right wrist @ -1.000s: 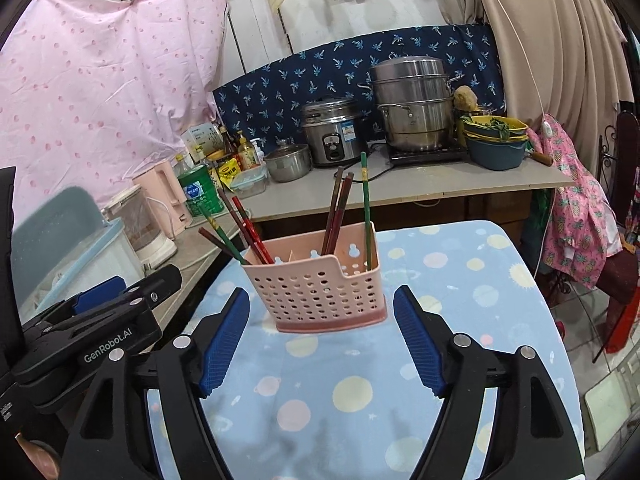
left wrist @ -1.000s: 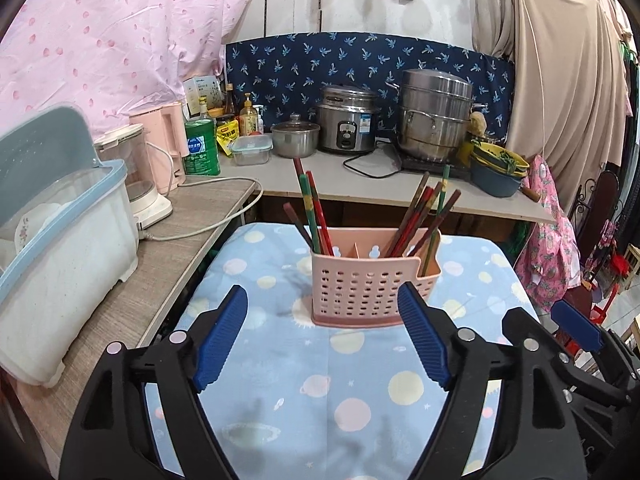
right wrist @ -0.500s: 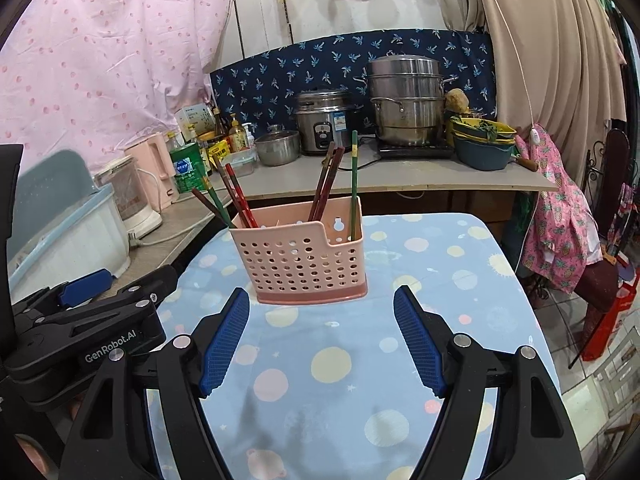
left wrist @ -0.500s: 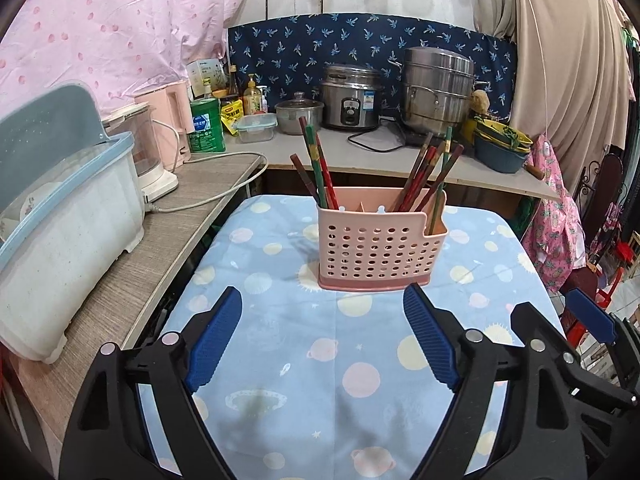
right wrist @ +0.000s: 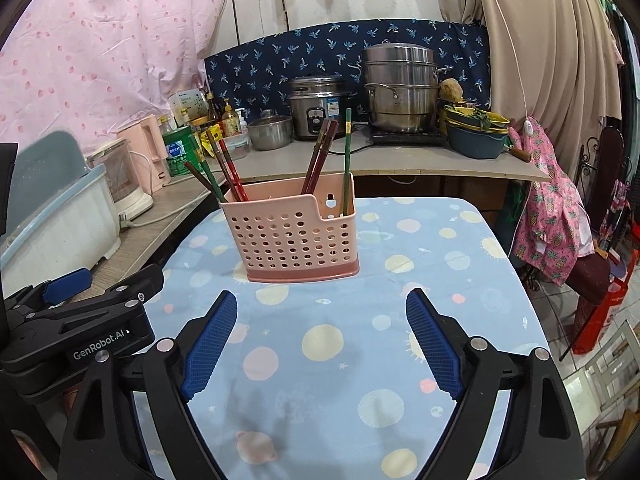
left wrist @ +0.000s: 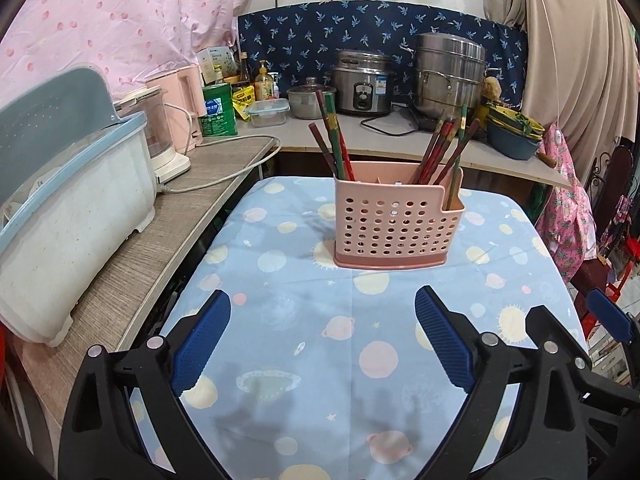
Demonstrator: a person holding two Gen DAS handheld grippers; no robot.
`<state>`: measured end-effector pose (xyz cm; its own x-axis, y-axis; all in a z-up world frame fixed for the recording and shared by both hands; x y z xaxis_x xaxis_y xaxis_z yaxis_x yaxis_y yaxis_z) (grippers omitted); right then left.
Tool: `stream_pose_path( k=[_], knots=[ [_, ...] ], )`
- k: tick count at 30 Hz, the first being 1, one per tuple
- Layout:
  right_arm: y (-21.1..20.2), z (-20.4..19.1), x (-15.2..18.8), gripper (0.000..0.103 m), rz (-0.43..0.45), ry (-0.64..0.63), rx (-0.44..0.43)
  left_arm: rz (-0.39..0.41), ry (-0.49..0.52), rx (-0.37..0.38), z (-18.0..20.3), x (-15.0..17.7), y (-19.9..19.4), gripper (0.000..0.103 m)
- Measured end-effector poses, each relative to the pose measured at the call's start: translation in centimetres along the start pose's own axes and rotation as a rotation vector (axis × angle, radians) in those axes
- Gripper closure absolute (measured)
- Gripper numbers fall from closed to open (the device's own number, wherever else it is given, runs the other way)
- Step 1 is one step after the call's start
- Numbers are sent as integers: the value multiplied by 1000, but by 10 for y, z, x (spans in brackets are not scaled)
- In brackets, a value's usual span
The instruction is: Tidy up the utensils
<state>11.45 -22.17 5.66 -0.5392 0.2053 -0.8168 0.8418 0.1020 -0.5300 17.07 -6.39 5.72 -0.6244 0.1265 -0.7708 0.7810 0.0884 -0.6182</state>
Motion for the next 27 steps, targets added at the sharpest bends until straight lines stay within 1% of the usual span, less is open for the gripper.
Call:
stream_pose_path(
  k=[14, 15, 16, 27],
  knots=[
    [7, 7, 12, 18, -39, 5, 39, -36, 23, -30, -3, 11, 13, 9],
    [8, 9, 13, 18, -40, 8, 42, -38, 23, -32, -4, 12, 14, 9],
    [8, 10, 13, 12, -42, 9, 42, -39, 24, -33, -4, 12, 14, 9],
    [10, 25, 16, 12, -55, 26, 73, -40, 32, -48, -4, 13, 17, 8]
  ],
)
Point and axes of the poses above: each gripper's, at about its wrist camera, not at the fingertips, and y roughly the way its jaws point, z to its right, x to its underside, the point moved 5 cm from there along y, roughly the way its jaws point, and after that the axes turned 13 degrees about -x, right-handed, at the moved point
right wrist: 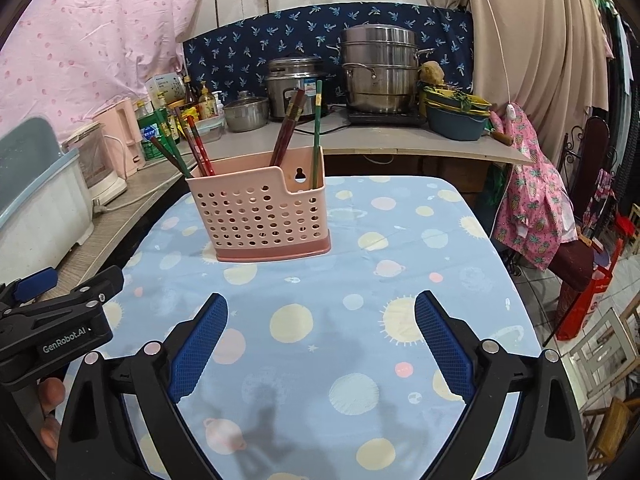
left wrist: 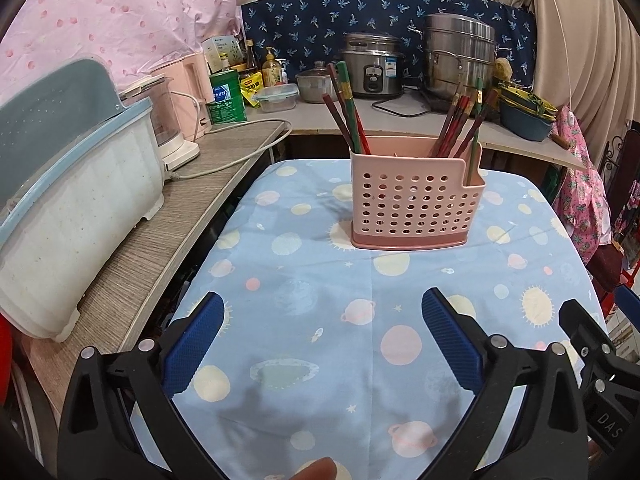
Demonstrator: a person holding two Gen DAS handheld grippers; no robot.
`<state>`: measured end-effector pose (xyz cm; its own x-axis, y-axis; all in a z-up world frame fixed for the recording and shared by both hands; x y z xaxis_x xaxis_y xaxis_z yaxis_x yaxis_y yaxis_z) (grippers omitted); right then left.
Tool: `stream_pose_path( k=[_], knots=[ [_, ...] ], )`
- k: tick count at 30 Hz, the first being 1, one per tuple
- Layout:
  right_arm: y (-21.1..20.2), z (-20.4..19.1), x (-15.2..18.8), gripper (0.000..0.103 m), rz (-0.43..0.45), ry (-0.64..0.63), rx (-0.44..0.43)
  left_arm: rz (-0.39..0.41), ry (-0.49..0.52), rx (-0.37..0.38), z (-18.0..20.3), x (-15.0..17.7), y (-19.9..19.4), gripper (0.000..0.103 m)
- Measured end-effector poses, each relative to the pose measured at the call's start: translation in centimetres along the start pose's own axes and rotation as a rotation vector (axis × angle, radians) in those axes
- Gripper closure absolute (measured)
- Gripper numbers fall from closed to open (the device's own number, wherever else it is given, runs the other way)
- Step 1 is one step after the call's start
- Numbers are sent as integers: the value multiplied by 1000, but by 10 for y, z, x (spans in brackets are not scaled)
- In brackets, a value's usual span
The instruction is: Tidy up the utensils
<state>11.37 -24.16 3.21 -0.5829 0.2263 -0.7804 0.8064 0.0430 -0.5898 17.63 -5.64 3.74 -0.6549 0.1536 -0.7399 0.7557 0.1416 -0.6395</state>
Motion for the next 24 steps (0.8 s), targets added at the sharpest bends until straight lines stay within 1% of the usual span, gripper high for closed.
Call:
stream_pose_path(
  k=[7, 24],
  knots=[
    [1, 2, 0, 12, -3, -4, 10, 2, 1, -5, -1, 0, 1, 7],
    [15, -4, -2, 12, -20, -9, -8, -5, 5, -6, -3, -1, 7, 7]
  ],
)
Point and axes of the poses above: each gripper's, at about its wrist camera, not at the fingertips, and y roughly the way its jaws point, z to its right, x to its underside, the point moved 5 cm from there along y, roughly the way its jaws point, and after that the axes turned 13 degrees about -x, right-handed, at the moved point
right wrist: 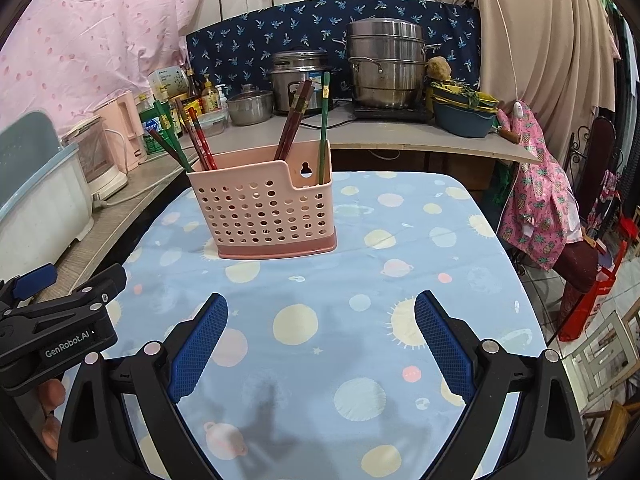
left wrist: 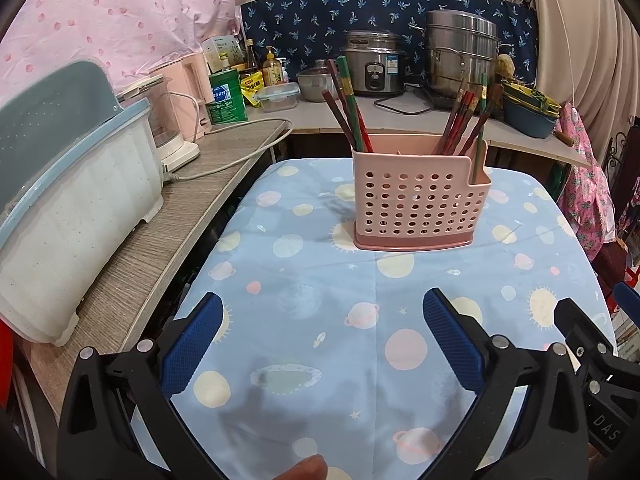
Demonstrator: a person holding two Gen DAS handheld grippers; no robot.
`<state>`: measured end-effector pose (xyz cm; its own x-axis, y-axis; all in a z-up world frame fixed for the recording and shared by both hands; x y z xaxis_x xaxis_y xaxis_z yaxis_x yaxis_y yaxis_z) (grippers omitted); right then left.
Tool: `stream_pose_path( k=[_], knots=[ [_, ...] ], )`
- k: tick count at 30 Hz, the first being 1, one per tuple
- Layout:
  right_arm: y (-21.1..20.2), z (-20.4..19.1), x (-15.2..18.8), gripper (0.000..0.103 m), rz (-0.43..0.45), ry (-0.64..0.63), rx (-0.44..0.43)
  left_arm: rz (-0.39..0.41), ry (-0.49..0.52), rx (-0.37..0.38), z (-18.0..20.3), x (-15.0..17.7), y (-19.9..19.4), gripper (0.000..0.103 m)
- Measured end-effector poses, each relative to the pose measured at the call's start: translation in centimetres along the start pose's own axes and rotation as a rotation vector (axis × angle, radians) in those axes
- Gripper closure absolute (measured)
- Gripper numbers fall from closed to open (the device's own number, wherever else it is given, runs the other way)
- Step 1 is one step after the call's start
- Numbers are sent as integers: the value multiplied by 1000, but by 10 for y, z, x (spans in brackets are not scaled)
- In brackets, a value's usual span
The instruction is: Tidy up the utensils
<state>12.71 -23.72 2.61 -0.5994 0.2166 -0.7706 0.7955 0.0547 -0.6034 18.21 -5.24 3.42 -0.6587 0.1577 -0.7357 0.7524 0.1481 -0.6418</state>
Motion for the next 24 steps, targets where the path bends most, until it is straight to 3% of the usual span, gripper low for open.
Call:
stream_pose_path(
  k=[24],
  knots=[
    [9, 0, 1, 12, -12, 4, 2, 1, 12, 8, 13, -4, 6, 7]
  ],
)
Point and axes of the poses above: each gripper's, at about its wrist camera, not at the fingertips, and y roughly the way its jaws point, z to its right, x to its underside, the point moved 5 cm from there along y, roughly the way its jaws point, and after that the axes turned 13 degrees about -x, right-handed, at the moved point
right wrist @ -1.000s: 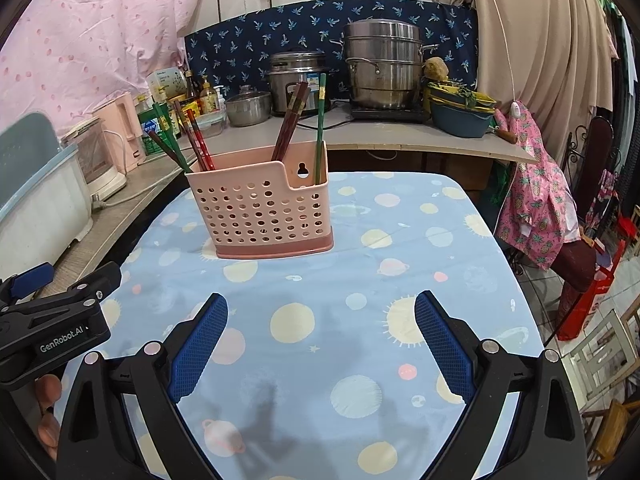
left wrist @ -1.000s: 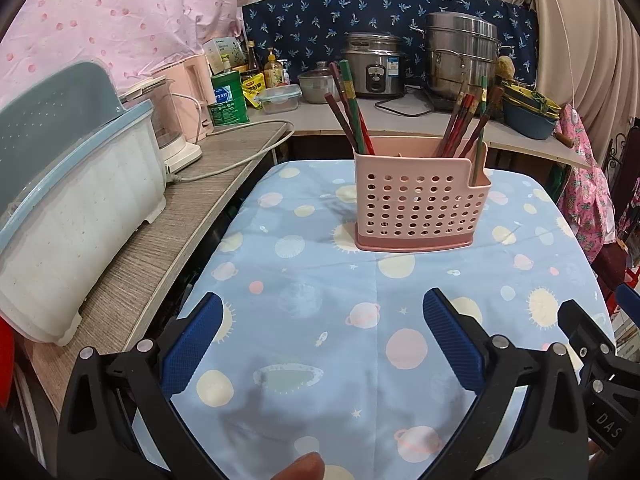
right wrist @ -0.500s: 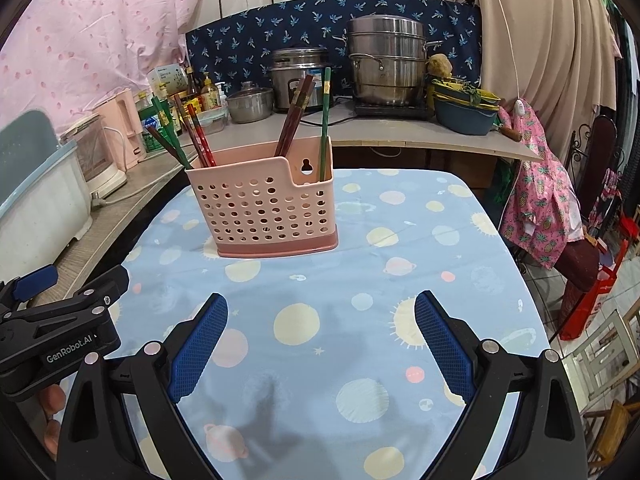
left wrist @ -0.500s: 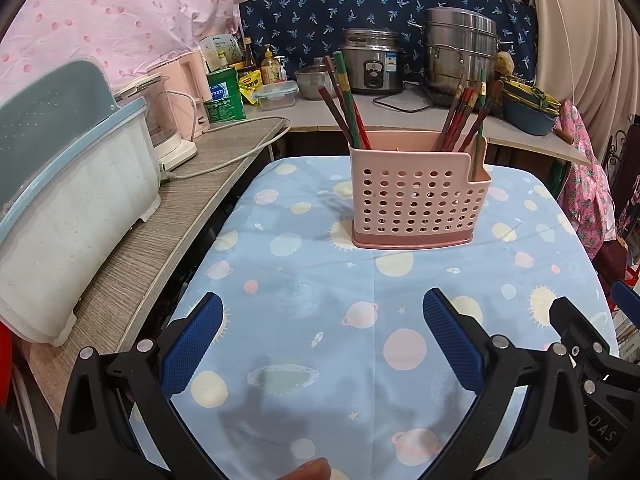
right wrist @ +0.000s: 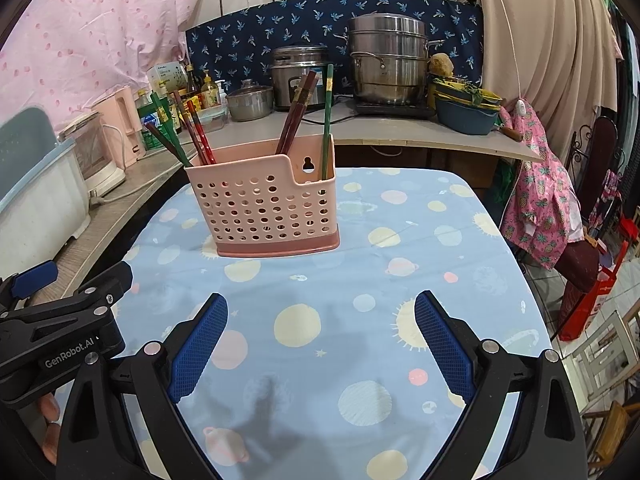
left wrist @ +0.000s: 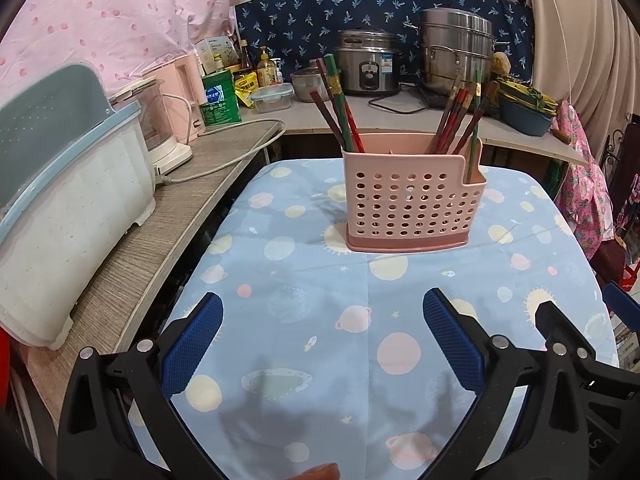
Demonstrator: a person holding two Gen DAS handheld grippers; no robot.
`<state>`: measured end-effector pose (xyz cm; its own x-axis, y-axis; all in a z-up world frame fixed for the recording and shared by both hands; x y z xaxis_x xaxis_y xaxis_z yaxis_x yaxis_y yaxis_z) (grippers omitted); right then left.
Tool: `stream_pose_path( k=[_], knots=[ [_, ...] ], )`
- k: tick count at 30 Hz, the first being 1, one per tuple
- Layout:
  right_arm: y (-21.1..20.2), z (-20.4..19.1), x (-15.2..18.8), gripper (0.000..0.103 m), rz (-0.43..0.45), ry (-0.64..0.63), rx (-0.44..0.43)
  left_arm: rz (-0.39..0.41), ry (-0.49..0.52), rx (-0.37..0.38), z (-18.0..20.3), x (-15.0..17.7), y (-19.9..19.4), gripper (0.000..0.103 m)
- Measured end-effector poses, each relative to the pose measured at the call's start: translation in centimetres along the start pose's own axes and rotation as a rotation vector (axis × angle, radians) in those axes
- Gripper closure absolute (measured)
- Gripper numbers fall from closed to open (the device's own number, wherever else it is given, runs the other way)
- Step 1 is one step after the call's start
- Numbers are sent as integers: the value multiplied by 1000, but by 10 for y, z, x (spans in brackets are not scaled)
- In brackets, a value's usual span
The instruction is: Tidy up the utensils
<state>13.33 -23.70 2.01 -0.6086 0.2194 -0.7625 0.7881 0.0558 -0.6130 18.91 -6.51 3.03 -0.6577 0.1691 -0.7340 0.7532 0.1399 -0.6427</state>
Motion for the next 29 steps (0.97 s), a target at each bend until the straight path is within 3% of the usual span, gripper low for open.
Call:
stream_pose_path(
  k=[29],
  knots=[
    [12, 2, -1, 12, -8, 11, 16, -13, -20, -18, -6, -3, 12, 7]
  ],
)
Point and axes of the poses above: each gripper's, at about its wrist camera, not at the fingertips, and y roughly the way its jaws point, z to its right, x to its underside, the point moved 5 cm from there along y, roughly the way its jaws point, and after that the axes turned 13 degrees about -x, right-handed, at the moved point
